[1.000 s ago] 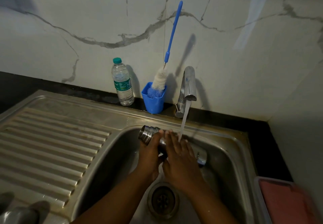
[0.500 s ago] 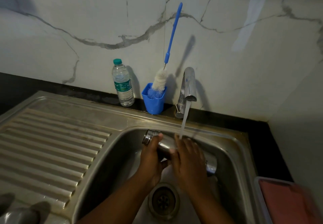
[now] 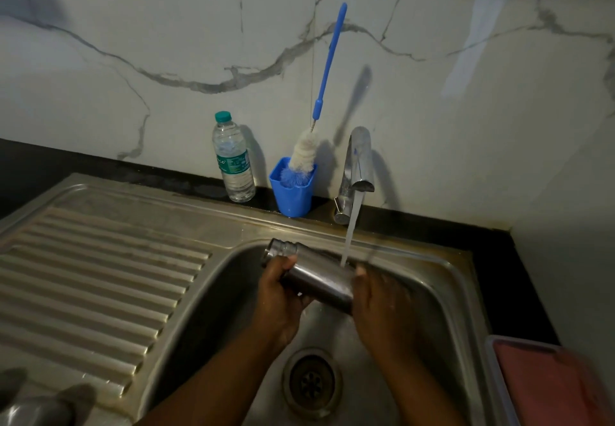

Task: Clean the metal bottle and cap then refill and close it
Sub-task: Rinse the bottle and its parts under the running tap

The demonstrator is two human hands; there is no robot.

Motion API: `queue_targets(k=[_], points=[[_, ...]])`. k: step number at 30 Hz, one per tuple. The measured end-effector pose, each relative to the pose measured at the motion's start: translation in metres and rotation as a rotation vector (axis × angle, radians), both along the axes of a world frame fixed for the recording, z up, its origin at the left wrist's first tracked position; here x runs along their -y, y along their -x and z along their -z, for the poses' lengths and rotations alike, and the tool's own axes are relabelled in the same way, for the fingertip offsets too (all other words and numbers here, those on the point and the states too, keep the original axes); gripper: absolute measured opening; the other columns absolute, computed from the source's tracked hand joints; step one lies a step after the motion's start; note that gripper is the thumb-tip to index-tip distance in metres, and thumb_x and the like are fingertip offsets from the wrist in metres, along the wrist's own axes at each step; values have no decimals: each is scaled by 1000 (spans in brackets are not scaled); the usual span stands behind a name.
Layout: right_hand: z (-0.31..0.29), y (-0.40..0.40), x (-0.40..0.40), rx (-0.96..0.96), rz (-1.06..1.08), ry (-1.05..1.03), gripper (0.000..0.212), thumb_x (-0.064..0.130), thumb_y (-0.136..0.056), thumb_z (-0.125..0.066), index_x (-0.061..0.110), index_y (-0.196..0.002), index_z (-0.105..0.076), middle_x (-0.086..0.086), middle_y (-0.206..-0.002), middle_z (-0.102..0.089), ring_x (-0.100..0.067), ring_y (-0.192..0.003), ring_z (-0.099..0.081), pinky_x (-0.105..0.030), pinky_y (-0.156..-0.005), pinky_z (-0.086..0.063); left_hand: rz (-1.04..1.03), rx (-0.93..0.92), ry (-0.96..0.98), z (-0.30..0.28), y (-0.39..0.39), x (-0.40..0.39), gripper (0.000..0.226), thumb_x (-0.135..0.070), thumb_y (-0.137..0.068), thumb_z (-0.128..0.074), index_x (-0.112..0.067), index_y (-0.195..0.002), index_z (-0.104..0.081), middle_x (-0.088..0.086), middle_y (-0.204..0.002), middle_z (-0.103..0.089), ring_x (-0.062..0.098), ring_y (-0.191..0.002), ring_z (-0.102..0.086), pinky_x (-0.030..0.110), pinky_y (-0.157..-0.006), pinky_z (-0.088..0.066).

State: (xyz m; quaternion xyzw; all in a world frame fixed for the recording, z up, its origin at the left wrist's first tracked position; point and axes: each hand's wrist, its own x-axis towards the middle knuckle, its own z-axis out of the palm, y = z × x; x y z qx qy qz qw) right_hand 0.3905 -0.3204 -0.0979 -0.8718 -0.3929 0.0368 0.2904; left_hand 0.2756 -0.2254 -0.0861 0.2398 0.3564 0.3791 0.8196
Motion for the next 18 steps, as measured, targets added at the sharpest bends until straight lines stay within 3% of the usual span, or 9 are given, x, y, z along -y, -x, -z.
queue_targets(k=[2, 4, 7, 9, 11, 14, 16, 18], points=[[0, -8, 0, -83, 59, 39, 36, 36, -101, -30, 22, -111, -61, 0, -110, -64, -16, -105, -57, -28, -95, -40, -28, 29, 48, 0, 2, -5, 57, -23, -70, -61, -16, -126, -50, 20, -119, -59, 38, -110, -57, 49, -87, -51], [-6, 4, -15, -69, -25, 20, 31, 34, -100, -33, 22, -115, -58, 0, -112, -61, -17, -109, -55, -29, -96, -38, -24, 40, 69, 1, -2, 2, 55, -23, -73, -61, -13, -126, -54, 22, -119, -61, 38, -109, -60, 49, -87, -52], [-17, 29, -37, 54, -186, 1, 47, 46, -96, -20, 27, -126, -51, 4, -114, -62, -14, -111, -55, -34, -104, -36, 70, 27, -24, -1, -12, 20, 28, -26, -79, -55, -13, -93, -76, 18, -100, -72, 29, -91, -70, 41, -82, -53], [-21, 29, -39, 58, -187, -49, 57, 52, -94, -9, 30, -122, -53, 7, -107, -64, -11, -103, -57, -34, -100, -39, 72, 18, -58, -3, -13, 20, 26, -25, -77, -54, -16, -77, -79, 12, -85, -73, 26, -84, -69, 39, -80, -52], [-17, 17, -26, 19, -152, -68, 58, 59, -95, -11, 31, -117, -56, 8, -102, -63, -8, -96, -57, -32, -95, -44, 6, 41, -26, -4, -9, 9, 30, -25, -74, -57, -14, -98, -72, 15, -97, -70, 32, -96, -64, 47, -89, -50], [-15, -3, -4, -64, -27, 70, 64, 65, -89, -10, 29, -98, -62, 11, -83, -59, -5, -81, -56, -24, -78, -46, -82, 54, 45, -1, -1, -9, 60, -26, -71, -61, -12, -129, -55, 22, -121, -62, 41, -114, -57, 55, -98, -47], [-18, -8, -4, -145, -9, 154, 58, 63, -92, -16, 29, -100, -62, 10, -81, -55, -4, -77, -53, -22, -72, -42, -97, 76, 58, 1, -1, -13, 65, -28, -71, -62, -10, -133, -53, 23, -125, -60, 42, -117, -56, 55, -99, -46], [-20, -7, -12, -104, -22, 172, 54, 60, -95, -18, 28, -100, -61, 10, -79, -54, -5, -74, -53, -23, -70, -44, -82, 85, 76, 5, -7, -5, 64, -34, -71, -64, -13, -131, -54, 23, -126, -61, 41, -117, -57, 57, -102, -44]])
